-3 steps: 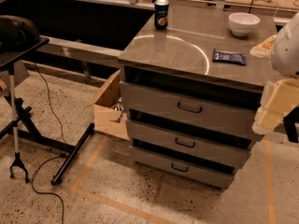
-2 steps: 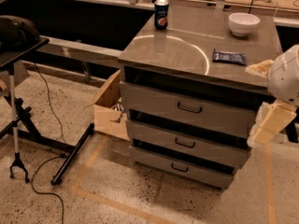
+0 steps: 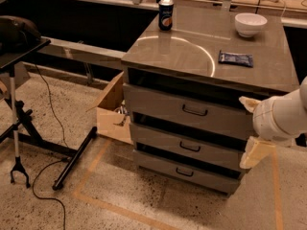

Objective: Open middle drawer

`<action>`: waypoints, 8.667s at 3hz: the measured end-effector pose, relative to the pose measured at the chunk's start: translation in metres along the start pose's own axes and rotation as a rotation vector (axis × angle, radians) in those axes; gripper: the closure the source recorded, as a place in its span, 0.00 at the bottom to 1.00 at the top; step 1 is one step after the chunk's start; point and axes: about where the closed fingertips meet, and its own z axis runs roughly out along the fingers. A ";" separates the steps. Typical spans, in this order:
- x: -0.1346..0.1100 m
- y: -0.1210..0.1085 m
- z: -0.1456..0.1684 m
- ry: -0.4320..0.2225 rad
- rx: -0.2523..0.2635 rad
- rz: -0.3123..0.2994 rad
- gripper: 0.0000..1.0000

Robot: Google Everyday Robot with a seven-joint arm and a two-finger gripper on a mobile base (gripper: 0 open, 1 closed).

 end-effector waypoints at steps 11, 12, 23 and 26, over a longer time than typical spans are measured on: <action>0.137 0.052 0.282 0.026 -0.040 0.064 0.00; 0.133 0.038 0.300 0.010 -0.013 0.044 0.00; 0.144 0.032 0.361 0.079 -0.075 0.090 0.22; 0.145 0.043 0.233 0.104 -0.070 0.082 0.39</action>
Offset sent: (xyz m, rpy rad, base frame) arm 0.0122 -0.0243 -0.0738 -0.1040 -0.0124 -0.1058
